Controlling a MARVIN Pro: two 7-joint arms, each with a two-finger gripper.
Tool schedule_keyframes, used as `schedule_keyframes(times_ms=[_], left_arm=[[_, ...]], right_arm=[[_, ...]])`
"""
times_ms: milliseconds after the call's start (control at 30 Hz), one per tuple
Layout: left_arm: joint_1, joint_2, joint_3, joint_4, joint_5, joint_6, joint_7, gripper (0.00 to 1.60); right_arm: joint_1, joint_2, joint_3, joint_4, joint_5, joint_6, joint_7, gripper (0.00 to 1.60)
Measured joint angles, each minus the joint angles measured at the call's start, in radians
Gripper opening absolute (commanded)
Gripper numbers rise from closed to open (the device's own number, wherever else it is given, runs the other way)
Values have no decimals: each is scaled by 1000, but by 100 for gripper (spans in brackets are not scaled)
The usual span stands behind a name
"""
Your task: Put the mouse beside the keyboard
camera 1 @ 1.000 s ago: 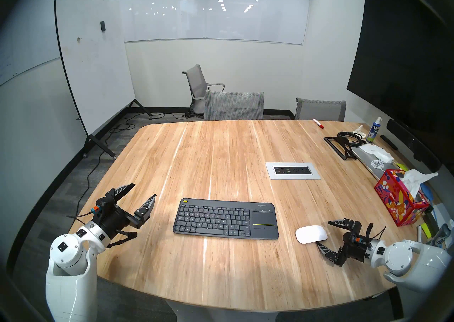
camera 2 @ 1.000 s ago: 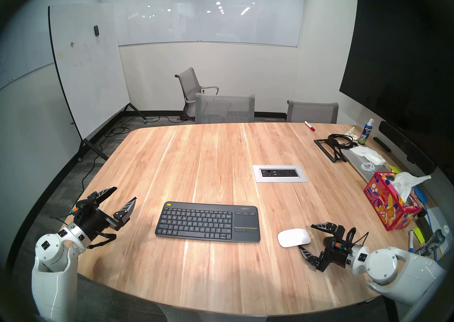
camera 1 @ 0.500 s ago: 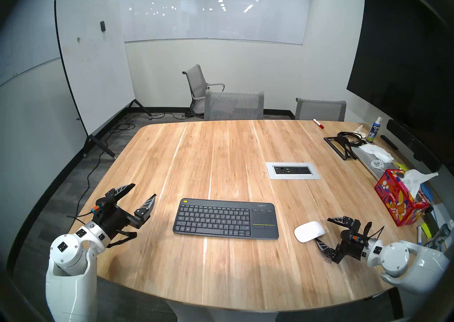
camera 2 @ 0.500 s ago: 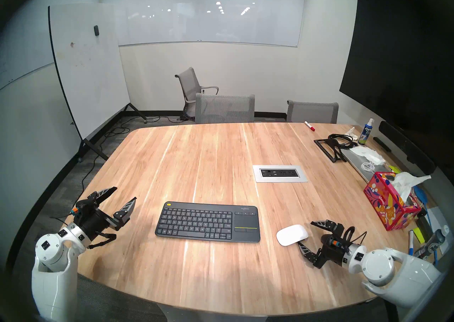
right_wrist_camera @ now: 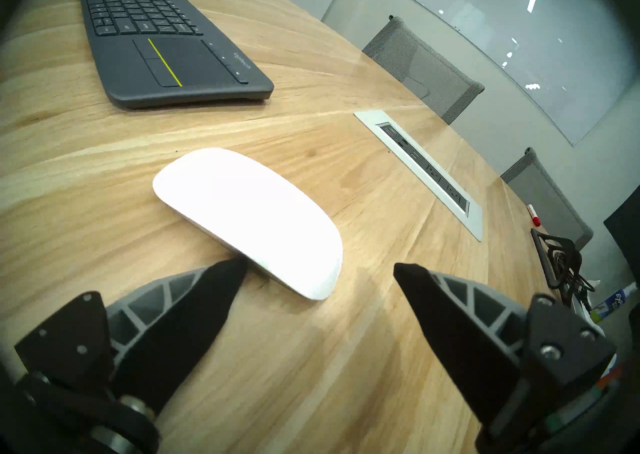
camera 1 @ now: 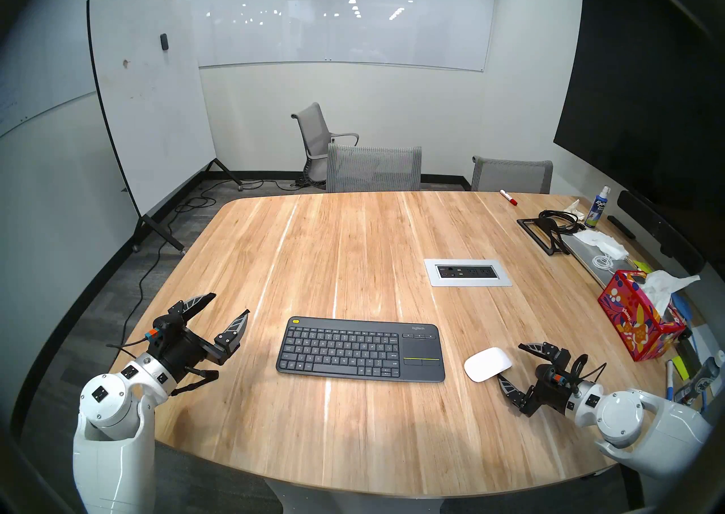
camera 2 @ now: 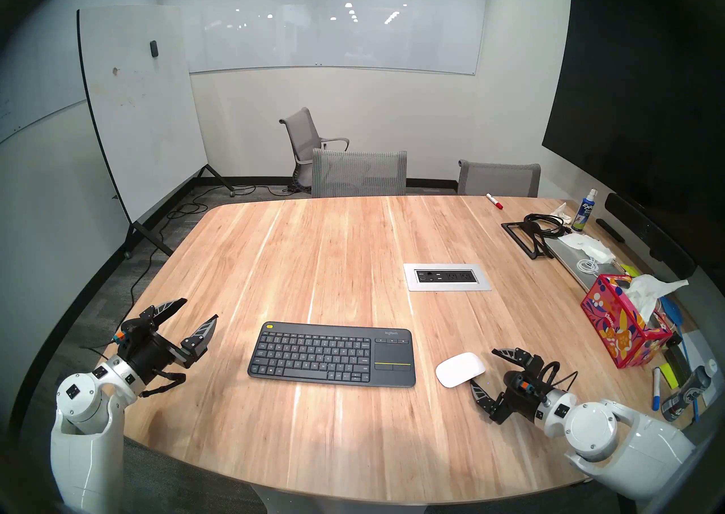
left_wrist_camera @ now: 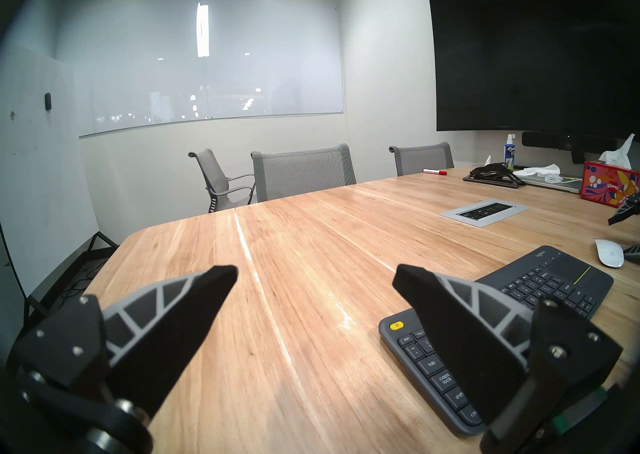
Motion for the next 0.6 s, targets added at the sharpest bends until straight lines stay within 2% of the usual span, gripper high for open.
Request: schedule_keyframes(times_ms=[200, 600], left_arm=[[0, 0, 0, 0, 0, 0, 0, 160], [0, 0, 0, 0, 0, 0, -1, 160]], right_arm=[[6, -13, 3, -1, 13, 11, -7, 160], [-24, -5, 67, 0, 37, 17, -25, 160]])
